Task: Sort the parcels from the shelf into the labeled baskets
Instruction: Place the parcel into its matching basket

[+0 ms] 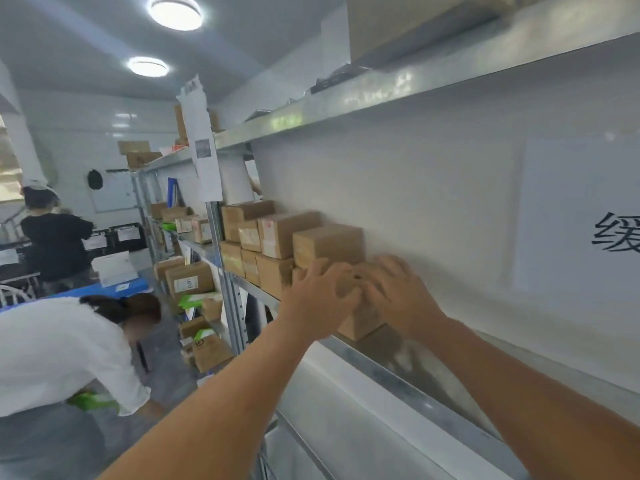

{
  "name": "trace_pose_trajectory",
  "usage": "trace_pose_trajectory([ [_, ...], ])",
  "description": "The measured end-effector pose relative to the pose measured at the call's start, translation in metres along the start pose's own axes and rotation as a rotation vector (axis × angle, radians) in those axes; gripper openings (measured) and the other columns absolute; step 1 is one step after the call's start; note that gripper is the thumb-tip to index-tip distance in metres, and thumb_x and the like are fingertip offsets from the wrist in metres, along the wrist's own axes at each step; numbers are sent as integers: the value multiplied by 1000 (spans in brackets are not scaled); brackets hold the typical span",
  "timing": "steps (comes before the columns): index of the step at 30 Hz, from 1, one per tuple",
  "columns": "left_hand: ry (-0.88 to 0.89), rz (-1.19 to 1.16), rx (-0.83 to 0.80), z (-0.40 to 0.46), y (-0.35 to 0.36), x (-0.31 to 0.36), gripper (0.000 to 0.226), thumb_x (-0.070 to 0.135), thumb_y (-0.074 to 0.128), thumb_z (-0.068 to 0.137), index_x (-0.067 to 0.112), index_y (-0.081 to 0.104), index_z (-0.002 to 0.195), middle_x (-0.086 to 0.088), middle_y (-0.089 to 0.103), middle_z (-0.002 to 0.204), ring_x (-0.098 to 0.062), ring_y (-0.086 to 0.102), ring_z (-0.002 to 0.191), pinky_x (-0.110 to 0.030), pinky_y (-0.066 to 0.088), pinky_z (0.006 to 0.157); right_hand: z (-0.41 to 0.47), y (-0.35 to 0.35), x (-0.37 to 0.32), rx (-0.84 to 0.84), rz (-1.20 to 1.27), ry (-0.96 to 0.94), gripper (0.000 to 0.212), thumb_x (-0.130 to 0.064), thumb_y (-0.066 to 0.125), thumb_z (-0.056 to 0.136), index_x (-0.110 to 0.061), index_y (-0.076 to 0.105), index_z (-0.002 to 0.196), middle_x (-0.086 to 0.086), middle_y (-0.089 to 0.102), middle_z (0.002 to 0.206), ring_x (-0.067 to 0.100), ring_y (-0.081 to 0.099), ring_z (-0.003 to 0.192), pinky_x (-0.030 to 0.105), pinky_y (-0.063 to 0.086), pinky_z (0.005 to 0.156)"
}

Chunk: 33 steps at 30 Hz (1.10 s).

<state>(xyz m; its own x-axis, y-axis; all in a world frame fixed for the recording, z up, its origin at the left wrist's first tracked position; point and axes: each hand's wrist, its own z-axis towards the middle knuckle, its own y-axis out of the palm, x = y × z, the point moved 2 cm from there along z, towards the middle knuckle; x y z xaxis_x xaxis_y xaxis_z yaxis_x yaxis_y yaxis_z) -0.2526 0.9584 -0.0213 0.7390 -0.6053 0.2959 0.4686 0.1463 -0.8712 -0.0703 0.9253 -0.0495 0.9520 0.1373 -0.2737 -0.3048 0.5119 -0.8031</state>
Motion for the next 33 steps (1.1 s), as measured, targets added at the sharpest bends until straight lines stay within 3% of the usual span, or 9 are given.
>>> trace_pose_trajectory([
  [3, -33, -80, 19, 17, 27, -6, 56, 77, 37, 89, 51, 44, 138, 6, 44, 149, -32, 39, 139, -44, 41, 109, 5, 22, 19, 45, 52, -62, 58, -54, 19, 106, -33, 57, 146, -8, 53, 151, 18, 43, 143, 47, 39, 117],
  [7, -56, -102, 90, 13, 52, -13, 58, 82, 38, 89, 51, 36, 138, 12, 33, 155, -29, 36, 139, -44, 43, 111, -4, 35, 23, 151, 180, -55, 54, -45, 25, 109, -21, 60, 142, -4, 52, 148, 18, 42, 143, 46, 37, 121],
  [13, -67, -170, 71, 10, 58, -14, 60, 81, 43, 90, 51, 34, 141, 15, 27, 158, -27, 36, 142, -40, 43, 112, -5, 40, 24, 147, 201, -9, 52, -47, 24, 109, -28, 57, 145, -12, 46, 151, 12, 35, 147, 45, 36, 122],
  [21, -123, -361, 93, -6, 38, -3, 50, 76, 53, 87, 57, 44, 132, 20, 32, 153, -17, 42, 136, -36, 41, 115, -13, 12, 7, 154, 203, 47, 58, -72, 20, 100, -50, 47, 147, -27, 20, 164, 4, 22, 154, 43, 30, 126],
  [24, -241, -651, 157, -14, 29, 5, 42, 68, 59, 90, 52, 53, 128, 14, 42, 141, -12, 53, 122, -41, 53, 108, -12, -9, -15, 263, 305, 136, 58, -77, 40, 95, -53, 41, 147, -18, 13, 169, 9, 15, 157, 43, 28, 127],
  [26, -300, -877, 222, -19, 22, 11, 33, 65, 60, 90, 48, 60, 118, 7, 54, 131, -11, 62, 109, -41, 59, 98, -13, -18, -27, 386, 451, 242, 62, -60, 65, 93, -53, 40, 149, -9, 19, 168, 14, 22, 156, 43, 31, 126],
  [28, -325, -1050, 253, -23, 13, 18, 26, 62, 59, 94, 43, 64, 112, 3, 66, 120, -16, 68, 104, -43, 61, 93, -17, -22, -36, 461, 644, 331, 77, -52, 77, 86, -57, 35, 150, -7, 31, 163, 14, 36, 150, 43, 38, 122],
  [31, -362, -1292, 225, -34, -1, 30, 13, 45, 58, 102, 36, 63, 109, 5, 68, 111, -20, 68, 101, -49, 64, 85, -29, -33, -52, 452, 955, 384, 90, -51, 84, 77, -70, 28, 145, -9, 50, 152, 13, 61, 130, 40, 56, 105],
  [33, -373, -1416, 177, -43, -6, 36, 11, 40, 56, 104, 32, 62, 108, 2, 66, 108, -22, 68, 96, -49, 66, 74, -36, -42, -60, 452, 1047, 365, 92, -34, 82, 88, -64, 22, 152, -15, 59, 139, 13, 71, 113, 34, 62, 91],
])
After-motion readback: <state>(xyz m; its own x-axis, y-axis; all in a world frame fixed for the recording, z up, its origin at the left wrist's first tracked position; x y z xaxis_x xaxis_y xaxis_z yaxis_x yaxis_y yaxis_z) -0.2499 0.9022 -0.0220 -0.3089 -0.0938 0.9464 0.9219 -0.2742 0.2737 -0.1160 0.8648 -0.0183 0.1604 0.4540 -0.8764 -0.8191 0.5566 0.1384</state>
